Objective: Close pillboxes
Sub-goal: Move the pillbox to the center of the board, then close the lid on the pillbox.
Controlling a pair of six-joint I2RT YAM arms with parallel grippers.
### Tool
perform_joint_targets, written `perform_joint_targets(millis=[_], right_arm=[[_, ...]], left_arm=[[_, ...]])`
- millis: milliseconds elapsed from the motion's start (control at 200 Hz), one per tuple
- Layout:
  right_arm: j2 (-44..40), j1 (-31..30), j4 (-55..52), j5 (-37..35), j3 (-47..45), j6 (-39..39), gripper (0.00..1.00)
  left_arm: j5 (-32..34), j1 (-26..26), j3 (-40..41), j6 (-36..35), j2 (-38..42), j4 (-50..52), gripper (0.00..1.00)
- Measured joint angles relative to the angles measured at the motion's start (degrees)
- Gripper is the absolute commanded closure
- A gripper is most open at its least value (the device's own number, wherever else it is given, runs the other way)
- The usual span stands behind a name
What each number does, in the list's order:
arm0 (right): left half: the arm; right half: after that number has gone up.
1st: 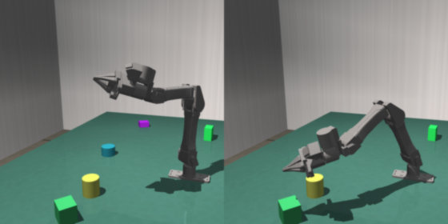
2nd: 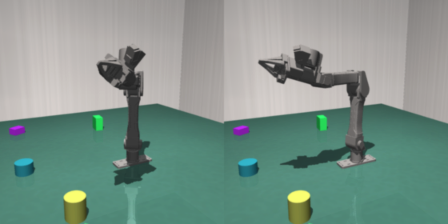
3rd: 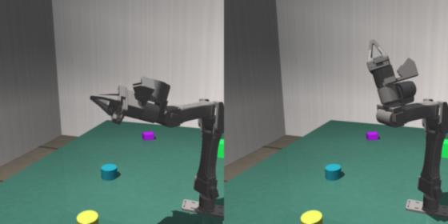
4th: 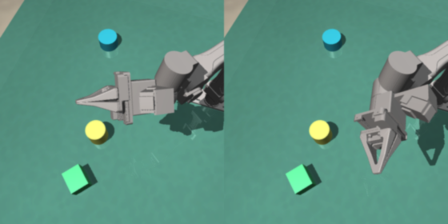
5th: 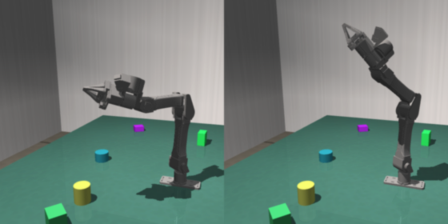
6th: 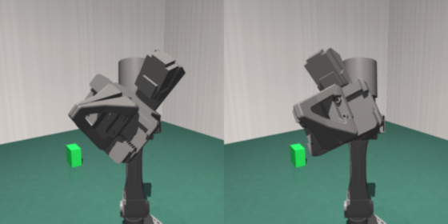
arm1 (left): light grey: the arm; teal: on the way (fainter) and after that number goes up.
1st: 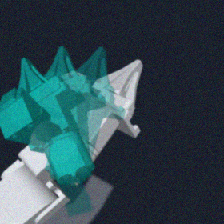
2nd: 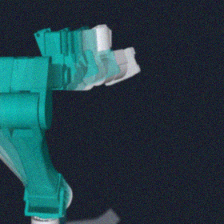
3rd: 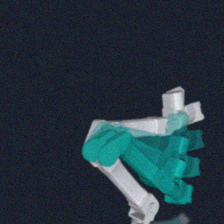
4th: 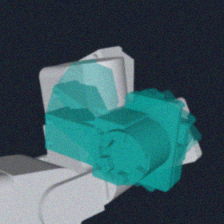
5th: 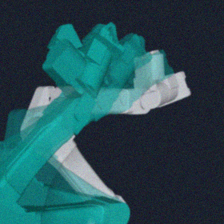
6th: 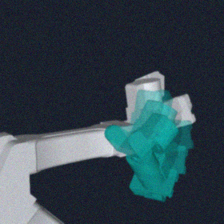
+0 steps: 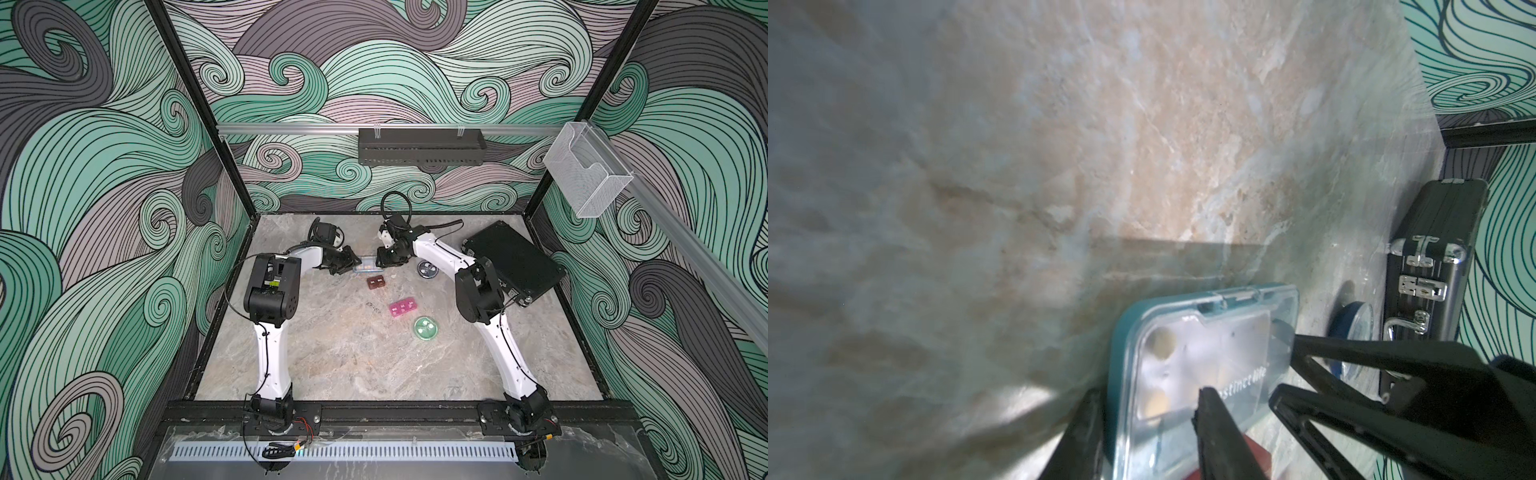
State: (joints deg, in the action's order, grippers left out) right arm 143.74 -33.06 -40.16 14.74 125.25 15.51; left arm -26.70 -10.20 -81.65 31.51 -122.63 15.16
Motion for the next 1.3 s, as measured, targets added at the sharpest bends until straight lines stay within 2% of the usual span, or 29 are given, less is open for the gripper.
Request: perform_joint_targets(millis=[666, 1021, 1231, 1302], right_arm=[[1.7, 0.0, -3.9, -2.0, 3.9, -0.2, 0.6], [1.5, -0.5, -4.4, -2.9, 3.4, -0.9, 0.44], [1.5, -0.7, -4.7, -2.8, 3.3, -1.4, 0.44], [1.4, -0.7, -4.8, -2.8, 3.2, -1.4, 0.44]], left_arm=[[1.6, -0.9, -0.5, 0.0, -0.2, -1.2, 0.7], [3.8, -2.9, -0.6, 0.6, -0.2, -1.7, 0.6], [4.4, -3.3, -0.9, 0.5, -0.2, -1.4, 0.6], [4.5, -3.3, -0.9, 0.5, -0.1, -1.4, 0.56]])
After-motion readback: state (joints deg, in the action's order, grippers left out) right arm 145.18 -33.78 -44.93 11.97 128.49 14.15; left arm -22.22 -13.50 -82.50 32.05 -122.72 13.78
